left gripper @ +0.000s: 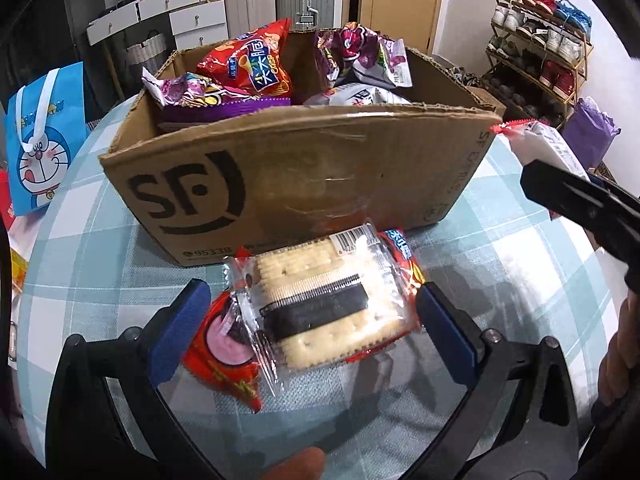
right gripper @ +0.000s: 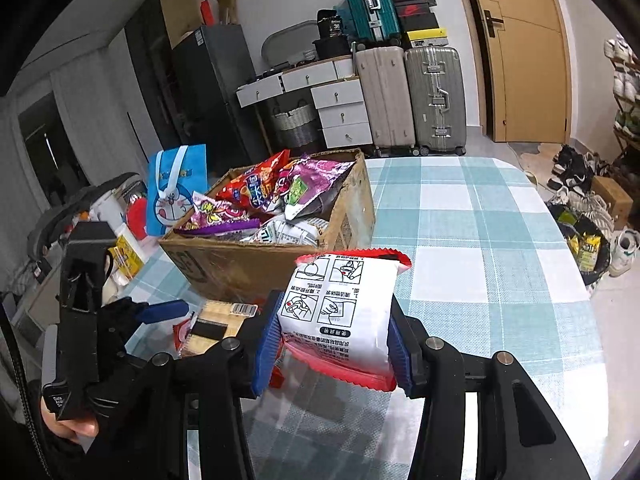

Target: Organize snacks

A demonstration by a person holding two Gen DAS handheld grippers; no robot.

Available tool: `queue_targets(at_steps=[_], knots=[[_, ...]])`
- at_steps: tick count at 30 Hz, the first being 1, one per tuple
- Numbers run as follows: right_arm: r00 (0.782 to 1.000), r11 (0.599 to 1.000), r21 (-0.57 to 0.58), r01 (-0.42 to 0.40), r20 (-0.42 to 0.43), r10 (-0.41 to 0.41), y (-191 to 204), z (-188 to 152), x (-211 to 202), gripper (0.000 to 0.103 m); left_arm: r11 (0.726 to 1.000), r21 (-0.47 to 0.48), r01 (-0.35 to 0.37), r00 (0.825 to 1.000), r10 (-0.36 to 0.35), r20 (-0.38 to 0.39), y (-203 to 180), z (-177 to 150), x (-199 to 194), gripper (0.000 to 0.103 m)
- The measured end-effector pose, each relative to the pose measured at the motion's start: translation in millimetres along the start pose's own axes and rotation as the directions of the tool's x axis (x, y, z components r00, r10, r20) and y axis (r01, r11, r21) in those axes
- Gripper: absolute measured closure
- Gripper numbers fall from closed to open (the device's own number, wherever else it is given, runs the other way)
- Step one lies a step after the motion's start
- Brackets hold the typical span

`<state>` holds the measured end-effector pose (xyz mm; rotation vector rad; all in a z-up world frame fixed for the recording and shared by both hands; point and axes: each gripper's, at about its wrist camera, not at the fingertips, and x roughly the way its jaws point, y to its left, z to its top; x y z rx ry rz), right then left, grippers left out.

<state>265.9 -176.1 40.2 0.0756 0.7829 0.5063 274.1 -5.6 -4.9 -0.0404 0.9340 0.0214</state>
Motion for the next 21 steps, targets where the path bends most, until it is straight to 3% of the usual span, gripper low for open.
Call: queue_targets(at_steps=[3, 12, 21], knots=[[1.0, 1.0, -0.001, -0.006, -0.006, 0.006, 3.4, -1.0, 2.3, 0.055, 1.0, -0.004, -0.004, 1.0, 0.004, -0.007, -2.0, -0.4, 2.5, 0.002], [1.0, 1.0, -0.011, -0.011, -0.012, 0.011, 6.5, -0.6, 6.2, 0.055, 0.998, 0.048, 0.045, 0.999, -0.046, 0.025, -15.0, -7.9, -3.1, 0.034], [1.0, 1.0, -0.016, -0.014, -0.012, 0.014, 10.9, -2.0, 7.1, 0.055, 0.994, 0.066, 0.088, 0.994, -0.092, 0.053, -3.7, -15.9, -22.3, 0.049]])
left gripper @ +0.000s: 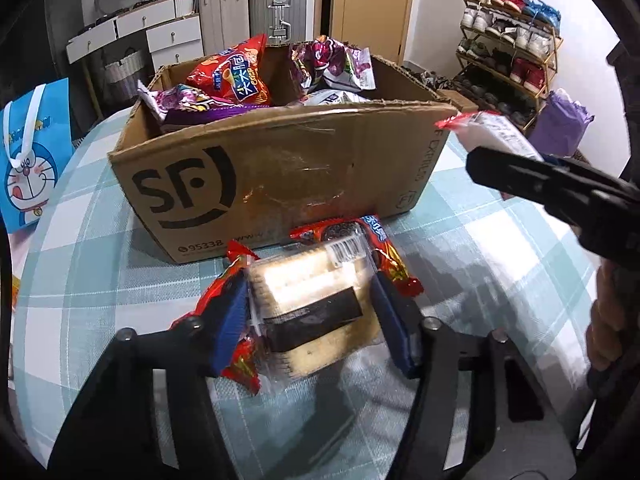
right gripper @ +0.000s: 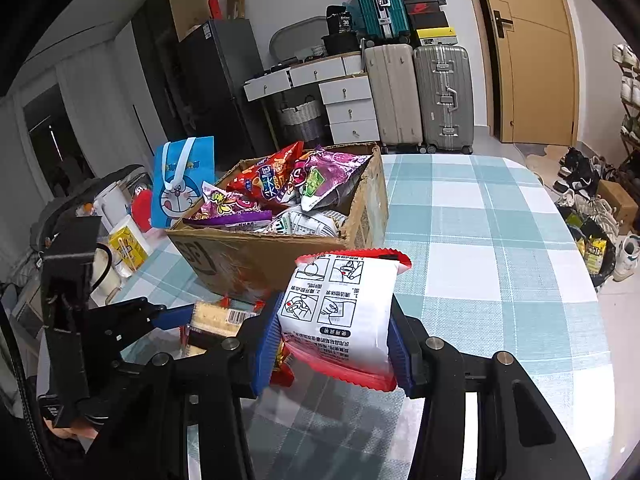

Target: Organize snacks

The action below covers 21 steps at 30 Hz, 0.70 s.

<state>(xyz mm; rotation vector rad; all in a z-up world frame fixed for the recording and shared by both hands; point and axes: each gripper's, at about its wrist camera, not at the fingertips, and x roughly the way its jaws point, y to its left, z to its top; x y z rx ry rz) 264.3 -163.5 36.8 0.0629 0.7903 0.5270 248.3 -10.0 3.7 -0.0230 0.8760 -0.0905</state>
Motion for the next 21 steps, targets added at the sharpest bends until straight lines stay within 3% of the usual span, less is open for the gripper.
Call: queue_targets(at_steps=[4, 5, 8, 21], knots=[[1.0, 1.0, -0.003, -0.003, -0.003, 0.003, 2.2, -0.6, 1.5, 0.055, 1.0, 0.0, 0.013, 1.0, -0.013, 0.016, 7.5, -2.7, -6.9, 0.055], [1.0, 1.0, -0.006, -0.003, -0.005, 0.003, 3.2, -0.8, 2.4, 0.055, 1.0, -0.003, 0.015, 1.0, -0.015, 0.019, 10.3, -5.2, -10.0, 0.063], [1.0, 1.0, -0.008, -0.005, -0.007, 0.005, 6.1, -1.4, 3.2, 0.055, 0.998, -0.014, 0.059, 0.998, -0.058, 0.036, 18.4, -9.6, -22.2, 0.07], [1.0, 1.0, -0.018, -0.017, -0.01, 0.017, 8.8, -2.2, 6.6, 0.055, 0.988, 0.013, 0.153, 0.988, -0.153, -0.02, 9.3, -38.0, -34.6, 0.068]])
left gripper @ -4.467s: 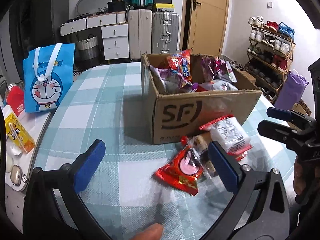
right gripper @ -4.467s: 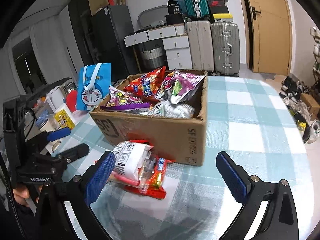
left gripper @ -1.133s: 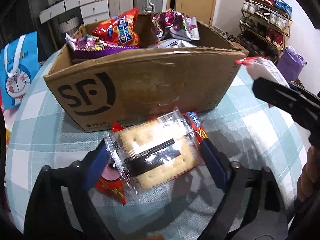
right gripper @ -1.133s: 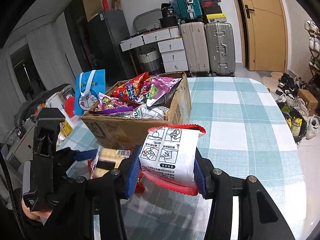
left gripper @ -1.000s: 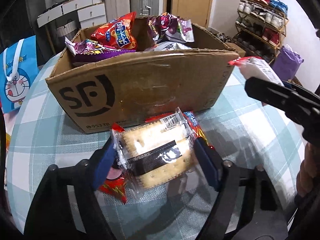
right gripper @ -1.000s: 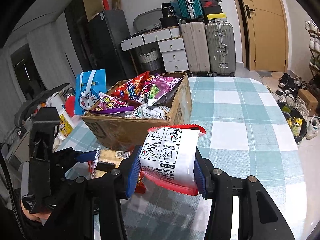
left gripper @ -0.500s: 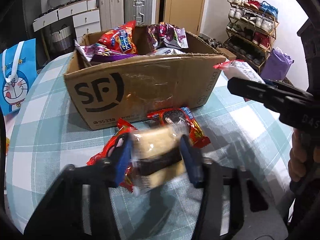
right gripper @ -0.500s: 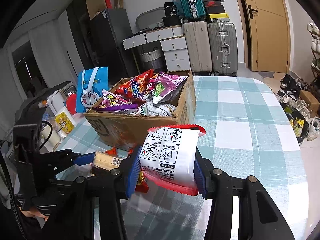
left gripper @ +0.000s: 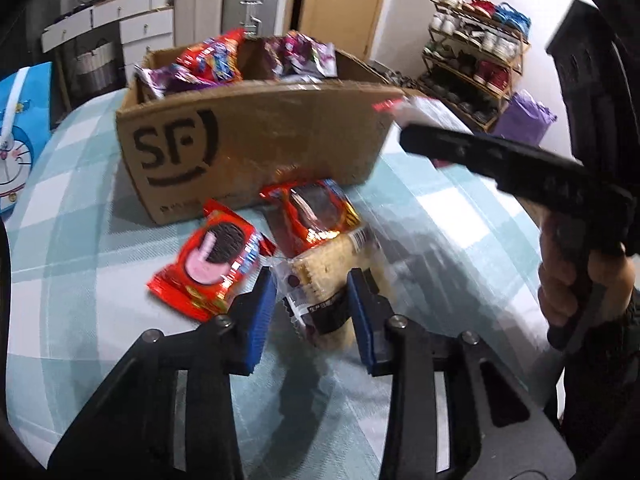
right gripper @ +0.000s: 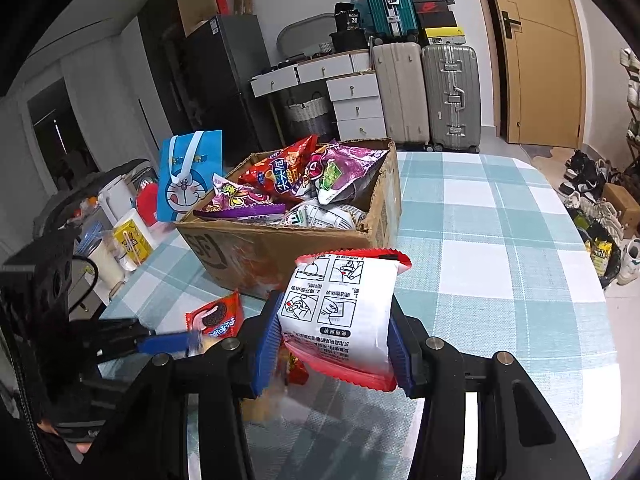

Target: Organize snacks

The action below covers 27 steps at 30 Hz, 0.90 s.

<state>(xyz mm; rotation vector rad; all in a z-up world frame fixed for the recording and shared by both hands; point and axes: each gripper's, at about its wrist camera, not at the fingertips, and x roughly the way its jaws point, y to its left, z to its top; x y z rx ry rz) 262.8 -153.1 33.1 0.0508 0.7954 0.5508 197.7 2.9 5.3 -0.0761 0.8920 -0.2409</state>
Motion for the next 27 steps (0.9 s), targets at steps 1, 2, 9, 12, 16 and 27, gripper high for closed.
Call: queue_targets(at_steps=[1, 2, 9, 12, 16, 27], knots=[[1.0, 1.0, 0.001, 0.0, 0.0, 0.0, -0.2, -0.2, -0.1, 0.055, 1.0, 0.006, -0.023, 1.0, 0.023, -0.018, -1.6, -1.6, 1.7, 0.067], [1.0, 1.0, 0.0, 0.0, -0.002, 0.0, -0.2, -0.1, 0.1, 0.055, 0.999, 0.012, -0.045, 0.999, 0.046, -0.024, -4.0, -2.3, 3.4, 0.067], [1.0, 1.0, 0.001, -0.004, 0.001, 0.004, -0.7, 0.6, -1.6, 0.055, 0.991, 0.126, -0.05, 0.999, 0.05, 0.006, -16.9, -2.4, -7.8, 0.02], [1.0, 1.0, 0.005, -0.004, 0.003, 0.004, -2.7, 0.8, -2.5, 0.055, 0.979, 0.206, -0.006, 0.999, 0.012, -0.03, -27.2, 1.0, -2.4, 0.02], [1.0, 1.0, 0.006, -0.003, 0.007, 0.003, -4.3, 1.9, -5.3, 0.055, 0.957, 0.29, -0.021, 0.996, 0.044, -0.074, -40.3, 6.2, 18.2, 0.02], [1.0, 1.0, 0.022, 0.0, 0.015, -0.001, -11.2, 4.0, -11.3, 0.055, 0.958, 0.282, 0.058, 0.977, 0.004, -0.213, -43.5, 7.0, 27.2, 0.018]])
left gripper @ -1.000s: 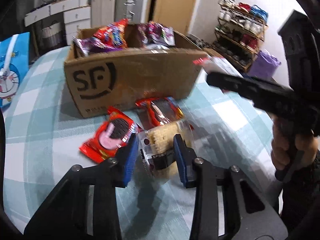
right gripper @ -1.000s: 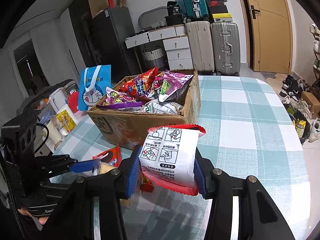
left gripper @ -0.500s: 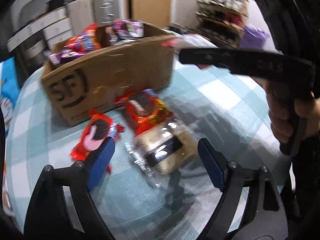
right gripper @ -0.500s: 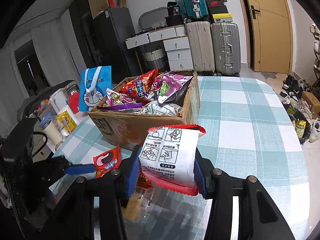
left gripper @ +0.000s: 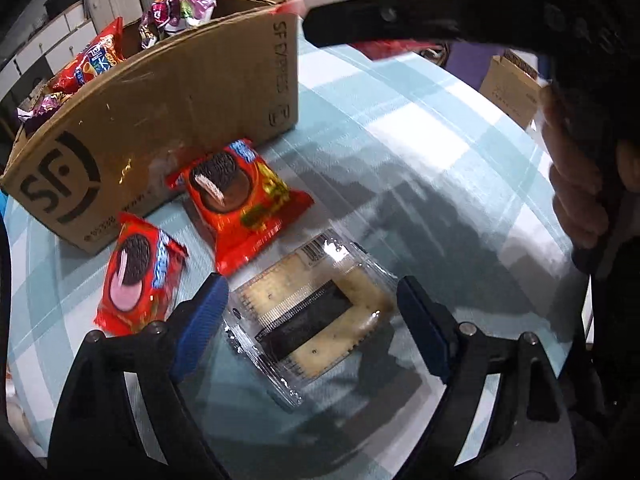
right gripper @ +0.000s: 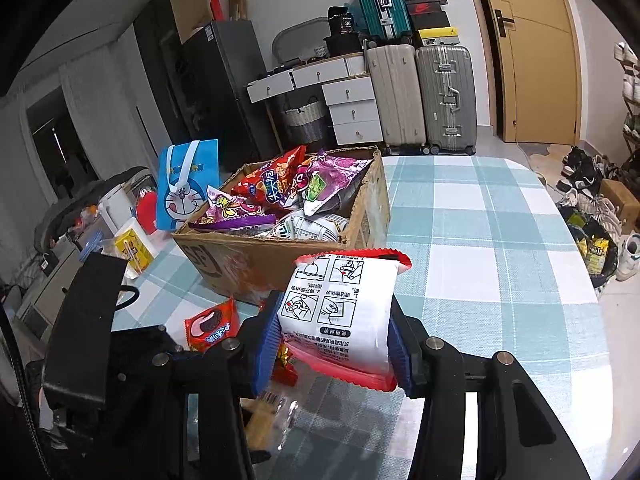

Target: Organize snacks

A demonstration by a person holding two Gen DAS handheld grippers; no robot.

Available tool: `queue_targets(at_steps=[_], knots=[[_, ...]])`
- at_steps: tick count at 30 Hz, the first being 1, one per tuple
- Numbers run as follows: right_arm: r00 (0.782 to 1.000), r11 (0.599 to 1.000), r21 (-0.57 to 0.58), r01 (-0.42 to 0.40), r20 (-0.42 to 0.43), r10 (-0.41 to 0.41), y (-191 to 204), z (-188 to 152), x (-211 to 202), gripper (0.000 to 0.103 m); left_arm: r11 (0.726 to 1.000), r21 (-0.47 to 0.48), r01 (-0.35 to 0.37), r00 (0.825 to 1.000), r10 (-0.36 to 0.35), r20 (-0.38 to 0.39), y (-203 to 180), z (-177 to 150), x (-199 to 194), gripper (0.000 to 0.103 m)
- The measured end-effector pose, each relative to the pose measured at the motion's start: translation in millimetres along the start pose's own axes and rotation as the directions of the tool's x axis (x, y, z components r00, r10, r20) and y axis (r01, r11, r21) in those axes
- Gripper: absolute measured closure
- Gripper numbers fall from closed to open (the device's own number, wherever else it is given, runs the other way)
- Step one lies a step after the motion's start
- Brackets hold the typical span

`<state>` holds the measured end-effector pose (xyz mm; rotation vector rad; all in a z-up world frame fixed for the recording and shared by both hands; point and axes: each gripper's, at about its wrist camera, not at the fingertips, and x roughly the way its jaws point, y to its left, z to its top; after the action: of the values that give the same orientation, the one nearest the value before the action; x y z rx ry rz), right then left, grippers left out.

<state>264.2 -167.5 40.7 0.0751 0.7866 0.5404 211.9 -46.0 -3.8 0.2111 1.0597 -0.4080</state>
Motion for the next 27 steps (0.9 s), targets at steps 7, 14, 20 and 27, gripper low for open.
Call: queue_targets(at_steps=[7, 14, 20, 27], knots=[[1.0, 1.0, 0.001, -0.005, 0.011, 0.005, 0.8, 1.4, -4.1, 0.055, 1.0, -0.014, -0.021, 0.999, 0.021, -0.034, -11.0, -8.6, 8.1, 0.011], [1.0, 1.0, -0.005, -0.007, 0.018, 0.007, 2.8, 1.6, -8.5, 0.055, 0.996, -0.012, -0.087, 0.996, 0.087, 0.001, -27.2, -18.2, 5.6, 0.02], [1.0, 1.0, -0.004, -0.008, 0.022, 0.009, 2.5, 2.5, -10.9, 0.055, 0.996, 0.004, -0.093, 0.993, 0.092, 0.069, -34.8, -26.7, -2.9, 0.037], [1.0, 1.0, -0.009, -0.012, 0.029, 0.012, 5.0, 3.8, -14.9, 0.055, 0.998, -0.034, -0.049, 0.993, 0.052, 0.108, -26.1, -24.3, -21.6, 0.089]])
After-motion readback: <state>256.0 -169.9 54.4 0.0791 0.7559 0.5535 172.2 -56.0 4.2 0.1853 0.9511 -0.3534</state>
